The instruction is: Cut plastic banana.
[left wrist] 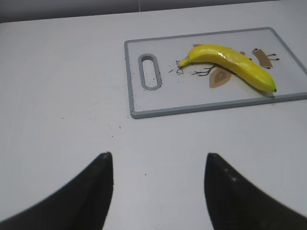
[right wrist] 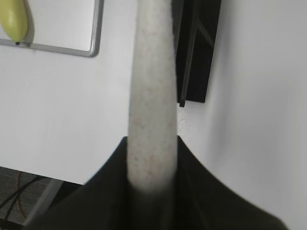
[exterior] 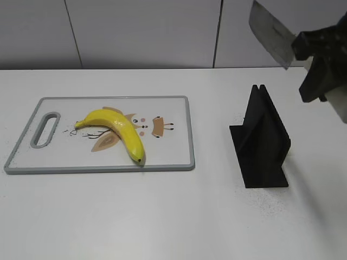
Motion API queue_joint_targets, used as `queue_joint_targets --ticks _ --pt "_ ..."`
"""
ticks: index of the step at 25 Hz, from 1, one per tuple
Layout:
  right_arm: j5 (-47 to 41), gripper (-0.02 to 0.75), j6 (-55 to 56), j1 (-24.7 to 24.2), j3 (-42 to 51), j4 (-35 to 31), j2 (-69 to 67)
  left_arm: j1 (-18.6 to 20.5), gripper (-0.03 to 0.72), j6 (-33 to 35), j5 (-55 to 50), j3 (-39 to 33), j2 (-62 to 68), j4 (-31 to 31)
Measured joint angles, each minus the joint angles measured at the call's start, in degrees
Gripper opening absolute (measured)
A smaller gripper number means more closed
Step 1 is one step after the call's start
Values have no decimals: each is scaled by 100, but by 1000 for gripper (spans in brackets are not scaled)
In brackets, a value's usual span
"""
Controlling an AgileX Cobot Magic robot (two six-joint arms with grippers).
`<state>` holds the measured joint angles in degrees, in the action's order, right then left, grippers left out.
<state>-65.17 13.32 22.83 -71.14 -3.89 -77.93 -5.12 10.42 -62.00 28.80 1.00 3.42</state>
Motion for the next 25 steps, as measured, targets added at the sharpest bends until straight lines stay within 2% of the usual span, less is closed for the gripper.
queue_joint_targets --ticks 7,13,19,25 --pt "-484 162 -1484 0 -1219 270 -452 0 589 844 175 647 1470 116" --pt "-506 162 -2886 0 -2325 357 -1405 0 589 1774 616 1358 3157 653" --pt "-506 162 -4535 0 -3182 333 -2272 0 589 3225 593 2666 5133 1356" --pt "-506 162 -6684 0 -3487 -76 -2928 0 589 4677 -4 4229 6964 1596"
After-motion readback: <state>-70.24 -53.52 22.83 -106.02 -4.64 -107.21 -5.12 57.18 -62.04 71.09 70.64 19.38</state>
